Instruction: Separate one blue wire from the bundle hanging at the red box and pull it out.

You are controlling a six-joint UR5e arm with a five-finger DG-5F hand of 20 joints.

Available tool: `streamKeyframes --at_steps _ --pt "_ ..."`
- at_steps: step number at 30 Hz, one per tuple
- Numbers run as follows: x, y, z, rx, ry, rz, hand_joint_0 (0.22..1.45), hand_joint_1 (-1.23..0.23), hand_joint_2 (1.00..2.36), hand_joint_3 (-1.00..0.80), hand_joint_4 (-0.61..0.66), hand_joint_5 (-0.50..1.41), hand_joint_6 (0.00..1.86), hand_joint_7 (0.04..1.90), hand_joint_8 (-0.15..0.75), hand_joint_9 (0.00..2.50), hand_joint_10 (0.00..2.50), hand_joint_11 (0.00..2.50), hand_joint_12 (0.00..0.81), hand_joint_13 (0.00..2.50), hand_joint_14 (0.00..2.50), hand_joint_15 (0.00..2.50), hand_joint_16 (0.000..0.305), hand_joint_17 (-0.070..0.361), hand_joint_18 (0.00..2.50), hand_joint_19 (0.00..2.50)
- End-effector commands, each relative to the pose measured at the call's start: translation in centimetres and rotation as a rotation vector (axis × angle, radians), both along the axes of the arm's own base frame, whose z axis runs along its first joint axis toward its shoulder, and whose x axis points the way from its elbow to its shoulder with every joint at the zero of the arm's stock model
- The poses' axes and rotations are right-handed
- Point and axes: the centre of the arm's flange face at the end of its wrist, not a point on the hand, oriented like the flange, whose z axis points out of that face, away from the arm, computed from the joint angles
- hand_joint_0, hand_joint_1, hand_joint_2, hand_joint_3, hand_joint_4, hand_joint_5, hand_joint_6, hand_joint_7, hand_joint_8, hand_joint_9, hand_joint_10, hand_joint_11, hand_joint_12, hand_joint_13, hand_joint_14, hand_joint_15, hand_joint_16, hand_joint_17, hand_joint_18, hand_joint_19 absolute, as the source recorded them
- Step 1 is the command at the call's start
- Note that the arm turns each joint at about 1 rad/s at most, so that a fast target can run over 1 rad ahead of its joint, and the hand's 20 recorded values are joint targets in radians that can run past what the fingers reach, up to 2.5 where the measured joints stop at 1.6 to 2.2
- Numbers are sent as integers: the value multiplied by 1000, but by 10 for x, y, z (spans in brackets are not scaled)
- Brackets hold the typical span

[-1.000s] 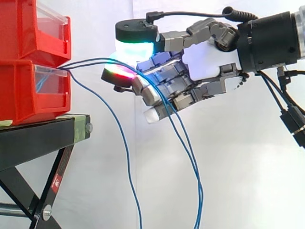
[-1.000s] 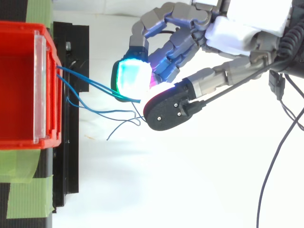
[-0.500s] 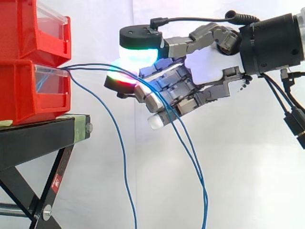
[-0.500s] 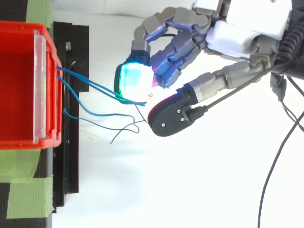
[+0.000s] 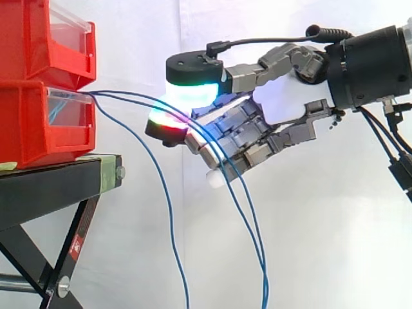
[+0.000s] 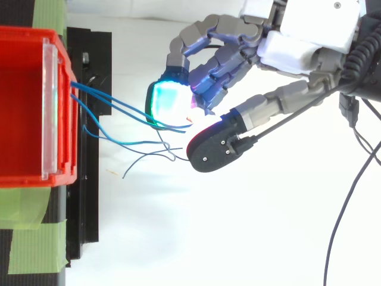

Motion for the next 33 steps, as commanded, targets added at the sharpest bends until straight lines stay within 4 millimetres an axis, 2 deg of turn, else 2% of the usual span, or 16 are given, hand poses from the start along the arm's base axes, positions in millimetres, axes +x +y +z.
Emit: streamKeyframes --at_steps 1,12,26,33 --pt "-1 0 -2 -4 11 0 656 -960 1000 -500 230 -267 880 930 337 664 15 1269 453 822 26 970 58 131 706 558" --pt "-3 1 -8 -52 59 14 649 -932 1000 -500 241 -260 880 915 346 691 14 1270 455 850 27 970 58 130 713 577" --pt "0 6 -7 -40 39 21 645 -749 1006 -433 235 -236 898 883 357 862 12 1265 459 978 26 996 56 125 793 640" --pt "0 8 -6 -6 29 17 646 -738 1009 -402 225 -231 901 893 361 882 12 1278 461 1000 25 1001 56 126 809 648"
